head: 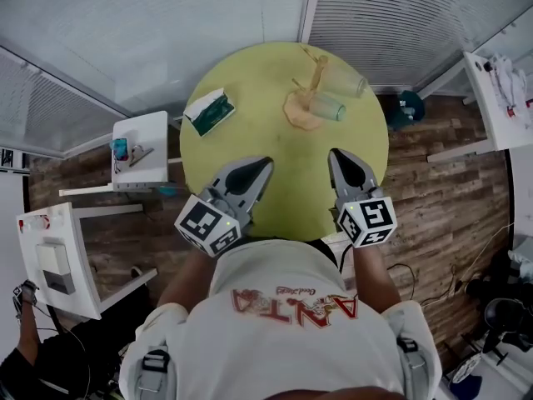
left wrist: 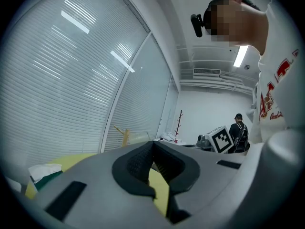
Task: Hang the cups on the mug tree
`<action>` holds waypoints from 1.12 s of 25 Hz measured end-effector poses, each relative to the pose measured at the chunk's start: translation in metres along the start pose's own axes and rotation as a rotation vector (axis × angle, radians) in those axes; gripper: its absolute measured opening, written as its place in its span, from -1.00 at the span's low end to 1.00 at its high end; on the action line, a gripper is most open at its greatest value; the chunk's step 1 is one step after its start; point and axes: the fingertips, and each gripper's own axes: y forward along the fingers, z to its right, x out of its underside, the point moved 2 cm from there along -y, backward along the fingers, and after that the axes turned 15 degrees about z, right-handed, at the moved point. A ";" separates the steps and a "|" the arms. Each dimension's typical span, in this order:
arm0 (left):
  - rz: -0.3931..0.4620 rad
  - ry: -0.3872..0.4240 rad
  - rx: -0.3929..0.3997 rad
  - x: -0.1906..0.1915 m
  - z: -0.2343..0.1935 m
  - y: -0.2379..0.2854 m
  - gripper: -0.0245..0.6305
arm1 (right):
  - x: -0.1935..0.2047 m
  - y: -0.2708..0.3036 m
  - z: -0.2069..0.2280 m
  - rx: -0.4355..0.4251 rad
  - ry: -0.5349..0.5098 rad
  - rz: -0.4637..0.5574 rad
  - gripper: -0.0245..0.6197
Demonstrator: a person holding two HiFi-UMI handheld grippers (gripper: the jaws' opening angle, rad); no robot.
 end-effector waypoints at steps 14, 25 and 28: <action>0.034 0.033 0.025 -0.016 0.013 0.000 -0.90 | -0.056 -0.014 -0.016 -0.056 -0.065 0.111 -0.92; 0.041 0.031 0.044 -0.017 0.015 0.002 -0.90 | -0.060 -0.016 -0.019 -0.064 -0.077 0.110 -0.92; 0.036 0.029 0.046 -0.018 0.015 0.002 -0.90 | -0.061 -0.015 -0.021 -0.072 -0.082 0.107 -0.92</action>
